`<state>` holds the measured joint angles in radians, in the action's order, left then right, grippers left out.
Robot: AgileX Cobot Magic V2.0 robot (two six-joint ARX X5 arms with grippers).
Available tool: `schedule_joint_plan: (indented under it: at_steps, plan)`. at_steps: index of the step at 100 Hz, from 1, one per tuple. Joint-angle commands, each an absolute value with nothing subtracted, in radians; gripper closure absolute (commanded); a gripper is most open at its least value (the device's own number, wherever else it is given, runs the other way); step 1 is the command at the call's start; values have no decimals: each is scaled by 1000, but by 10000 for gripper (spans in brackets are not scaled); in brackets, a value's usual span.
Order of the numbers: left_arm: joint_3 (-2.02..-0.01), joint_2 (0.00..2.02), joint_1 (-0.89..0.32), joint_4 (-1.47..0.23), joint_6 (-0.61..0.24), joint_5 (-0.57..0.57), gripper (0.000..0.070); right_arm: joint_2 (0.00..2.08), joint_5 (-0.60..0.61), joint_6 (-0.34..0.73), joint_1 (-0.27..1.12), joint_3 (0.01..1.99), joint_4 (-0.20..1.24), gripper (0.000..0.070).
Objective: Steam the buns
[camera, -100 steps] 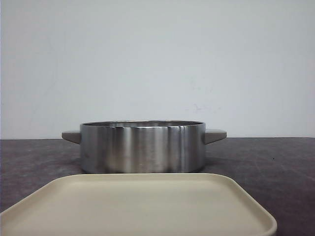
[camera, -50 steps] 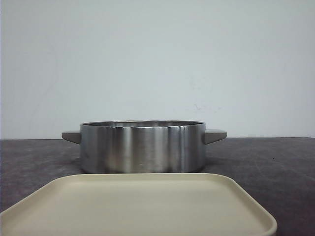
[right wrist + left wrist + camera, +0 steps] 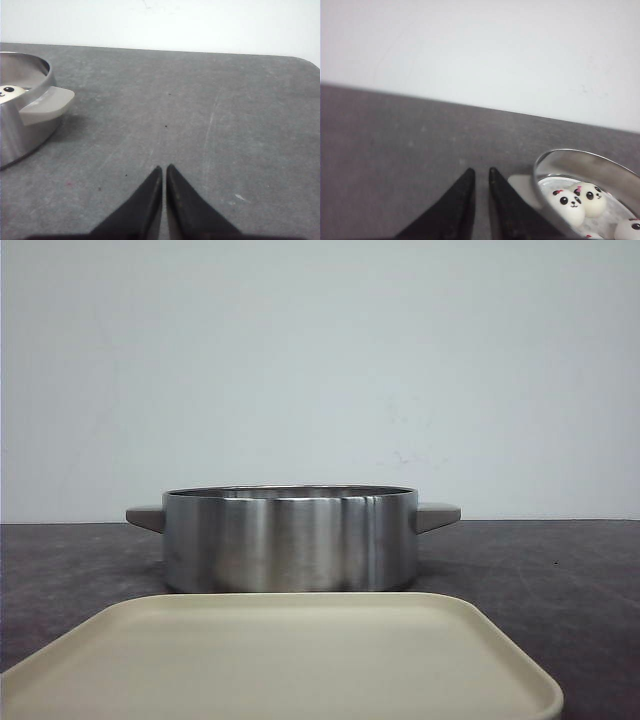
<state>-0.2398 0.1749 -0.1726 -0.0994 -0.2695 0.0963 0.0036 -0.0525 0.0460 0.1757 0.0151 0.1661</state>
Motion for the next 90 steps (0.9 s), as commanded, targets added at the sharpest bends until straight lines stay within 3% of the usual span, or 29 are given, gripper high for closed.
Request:
schedule_joint_plan:
  at_steps: [1, 31, 77, 90]
  plan:
    - [-173, 134, -162, -70, -357, 85, 700, 4, -53, 34, 177, 12, 158, 693]
    - [-27, 13, -104, -86, -319, 48, 700, 4, -53, 34, 177, 12, 158, 693]
    - [-14, 3, -68, -191, 10, 49, 700, 4, -53, 34, 177, 12, 158, 693]
    - [-14, 8, -54, -189, -25, 47, 700, 4, -53, 34, 177, 12, 158, 693]
